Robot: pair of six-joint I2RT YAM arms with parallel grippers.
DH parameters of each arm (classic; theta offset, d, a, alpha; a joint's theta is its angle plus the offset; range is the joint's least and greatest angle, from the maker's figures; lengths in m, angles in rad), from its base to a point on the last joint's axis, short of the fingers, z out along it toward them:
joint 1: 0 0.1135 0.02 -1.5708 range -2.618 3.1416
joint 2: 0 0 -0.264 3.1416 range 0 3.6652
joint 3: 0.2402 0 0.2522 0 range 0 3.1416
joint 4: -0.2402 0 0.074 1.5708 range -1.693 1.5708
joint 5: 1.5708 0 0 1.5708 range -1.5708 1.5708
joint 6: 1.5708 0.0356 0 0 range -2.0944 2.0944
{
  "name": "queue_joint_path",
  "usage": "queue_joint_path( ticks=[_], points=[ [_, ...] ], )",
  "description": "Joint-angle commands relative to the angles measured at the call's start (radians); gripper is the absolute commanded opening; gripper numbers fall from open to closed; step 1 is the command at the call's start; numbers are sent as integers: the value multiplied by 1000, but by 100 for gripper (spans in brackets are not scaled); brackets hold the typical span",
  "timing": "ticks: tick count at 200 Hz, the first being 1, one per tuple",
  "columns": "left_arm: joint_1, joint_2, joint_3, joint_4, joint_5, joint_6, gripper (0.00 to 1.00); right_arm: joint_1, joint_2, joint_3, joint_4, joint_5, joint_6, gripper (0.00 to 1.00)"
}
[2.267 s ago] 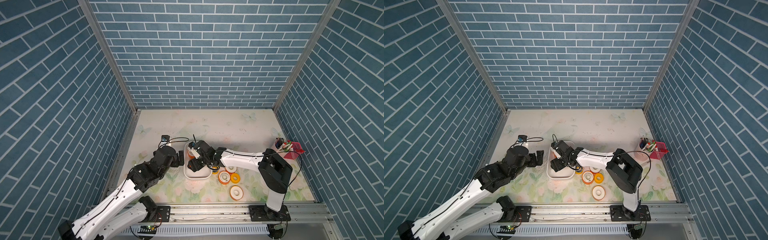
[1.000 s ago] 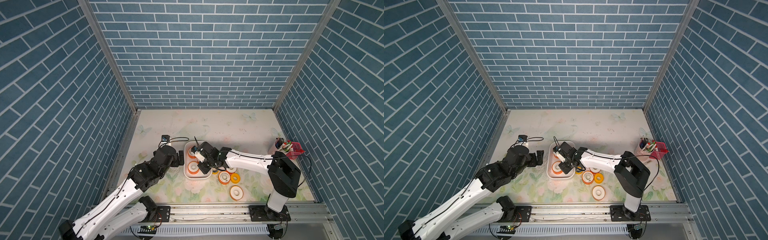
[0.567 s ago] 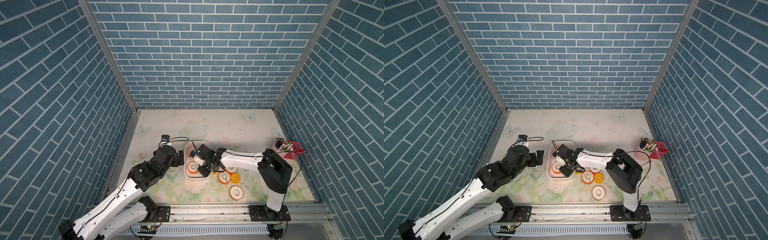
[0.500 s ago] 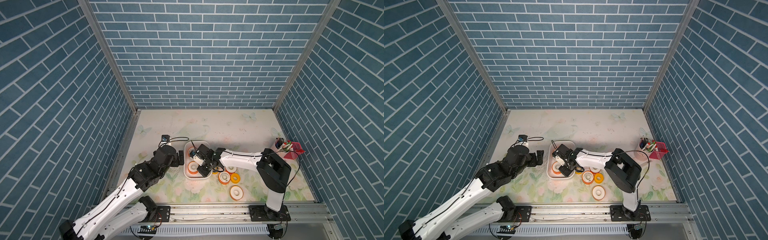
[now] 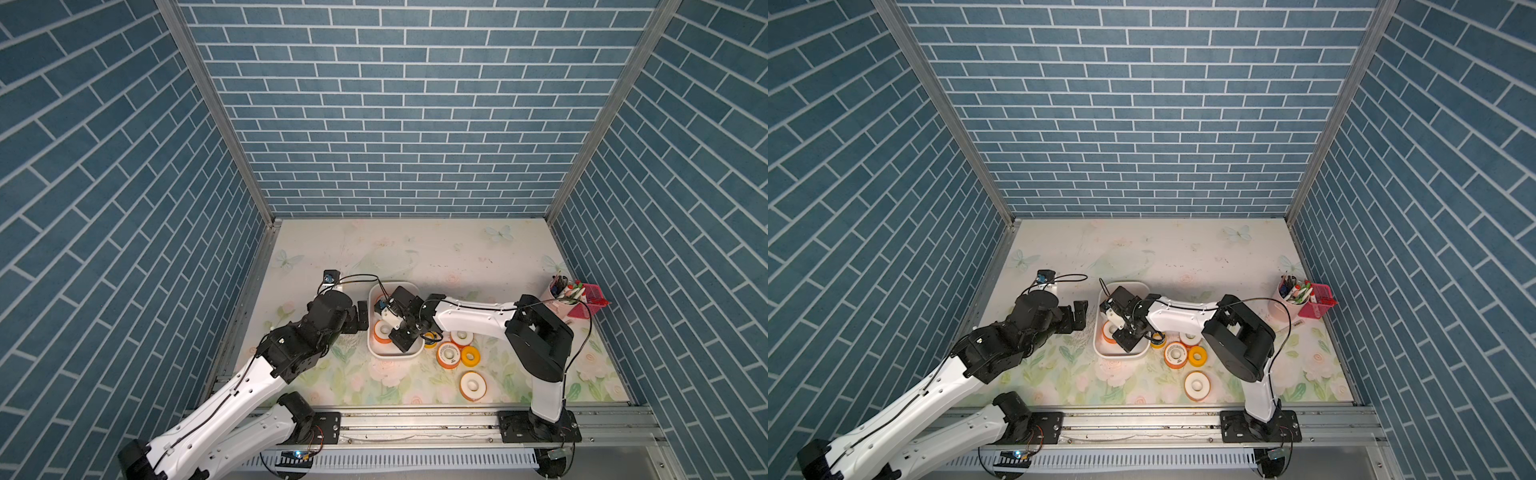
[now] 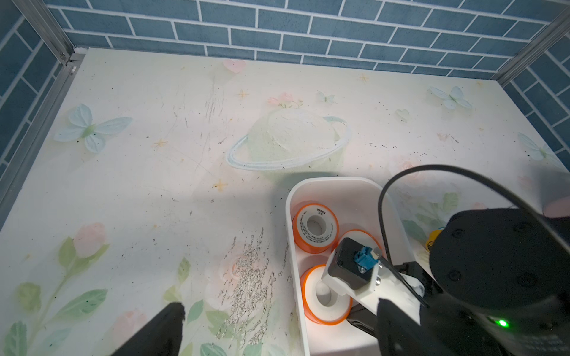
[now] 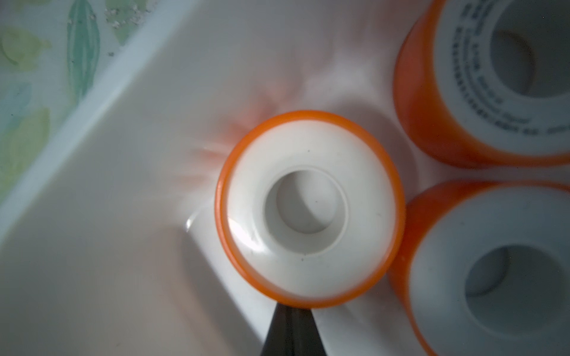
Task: Put the sealing tape into the storage box
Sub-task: Place the sealing tape in the storage box, then pick up the sealing tape at the center of the board.
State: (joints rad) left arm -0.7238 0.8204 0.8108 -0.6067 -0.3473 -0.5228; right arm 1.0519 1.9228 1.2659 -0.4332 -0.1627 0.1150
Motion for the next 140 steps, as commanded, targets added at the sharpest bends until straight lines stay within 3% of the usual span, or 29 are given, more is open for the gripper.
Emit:
queue_joint_path(
  ticks=[1,67,86,120,140],
  points=[
    [8,3,-13,10,-4,6,100,2,-16,11,5,-24,-21,5],
    [7,-16,-13,13,20,7,100,-59,-294,-100,139,-47,-22,10],
    [7,-24,-9,23,53,20,100,-127,-422,-205,218,-4,37,8],
    [-12,13,5,97,218,55,99,-276,-703,-467,411,114,155,9],
    [-87,105,54,108,173,32,98,-378,-840,-592,478,141,209,10]
  ],
)
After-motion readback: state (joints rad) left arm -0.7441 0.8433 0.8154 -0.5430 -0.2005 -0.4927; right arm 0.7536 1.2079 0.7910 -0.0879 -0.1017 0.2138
